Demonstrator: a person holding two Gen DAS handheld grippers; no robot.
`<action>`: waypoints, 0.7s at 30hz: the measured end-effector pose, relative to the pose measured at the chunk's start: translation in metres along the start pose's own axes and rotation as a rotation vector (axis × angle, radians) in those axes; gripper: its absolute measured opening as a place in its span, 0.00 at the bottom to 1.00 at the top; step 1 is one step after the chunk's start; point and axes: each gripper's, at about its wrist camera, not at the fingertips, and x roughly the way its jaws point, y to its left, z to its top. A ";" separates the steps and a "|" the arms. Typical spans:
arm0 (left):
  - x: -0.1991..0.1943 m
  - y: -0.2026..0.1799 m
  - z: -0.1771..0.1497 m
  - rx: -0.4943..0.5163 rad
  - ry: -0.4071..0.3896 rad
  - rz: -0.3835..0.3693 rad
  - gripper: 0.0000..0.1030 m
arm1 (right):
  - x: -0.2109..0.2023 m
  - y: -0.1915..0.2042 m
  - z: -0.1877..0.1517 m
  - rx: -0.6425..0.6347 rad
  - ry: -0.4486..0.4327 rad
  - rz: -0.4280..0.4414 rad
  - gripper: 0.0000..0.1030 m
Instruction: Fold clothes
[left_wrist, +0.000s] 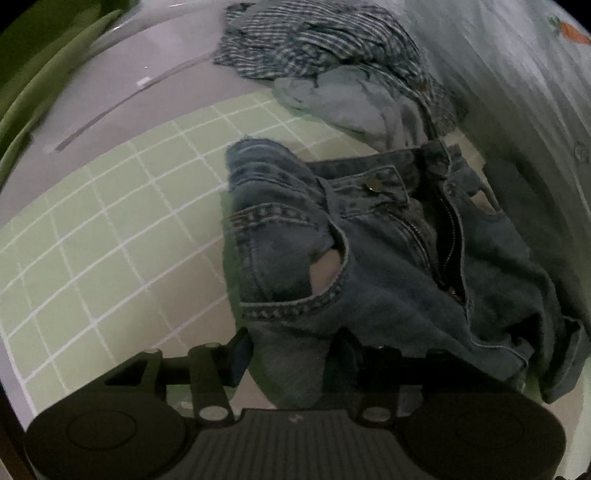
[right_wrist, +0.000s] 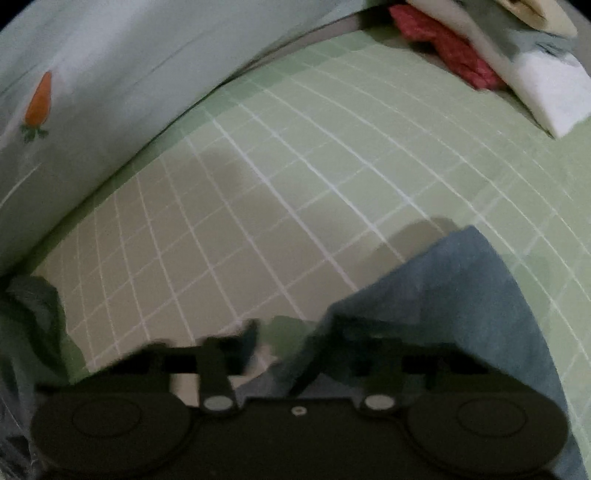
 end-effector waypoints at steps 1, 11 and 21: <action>0.002 -0.001 0.003 -0.003 0.001 0.001 0.57 | 0.000 -0.003 0.004 0.023 -0.003 0.016 0.05; 0.019 -0.016 0.015 -0.055 0.037 -0.117 0.41 | -0.104 0.005 0.087 0.147 -0.303 0.366 0.02; -0.021 0.003 0.015 0.054 -0.116 -0.126 0.25 | -0.163 -0.044 0.008 0.025 -0.366 0.237 0.02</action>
